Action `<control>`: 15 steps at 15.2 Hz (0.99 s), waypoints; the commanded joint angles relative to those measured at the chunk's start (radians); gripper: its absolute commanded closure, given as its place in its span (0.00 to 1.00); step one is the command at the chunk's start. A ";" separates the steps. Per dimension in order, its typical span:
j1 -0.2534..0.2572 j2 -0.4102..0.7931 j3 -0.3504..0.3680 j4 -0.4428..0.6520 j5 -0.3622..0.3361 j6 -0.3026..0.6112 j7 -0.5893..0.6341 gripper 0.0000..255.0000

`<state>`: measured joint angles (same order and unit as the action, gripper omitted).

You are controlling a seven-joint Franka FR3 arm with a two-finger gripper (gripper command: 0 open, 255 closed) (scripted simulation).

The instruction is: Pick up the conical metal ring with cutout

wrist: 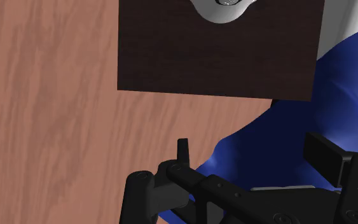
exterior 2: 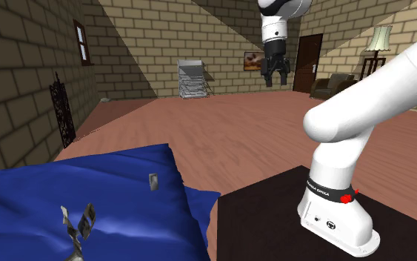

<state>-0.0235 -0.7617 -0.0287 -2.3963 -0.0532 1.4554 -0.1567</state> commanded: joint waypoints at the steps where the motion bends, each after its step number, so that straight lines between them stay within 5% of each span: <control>1: 0.000 0.000 0.000 0.000 0.000 0.000 0.000 0.00; 15: 0.095 0.242 0.220 -0.118 0.164 0.400 0.252 0.00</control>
<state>0.0667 -0.5543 0.1755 -2.5156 0.1036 1.8164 0.0781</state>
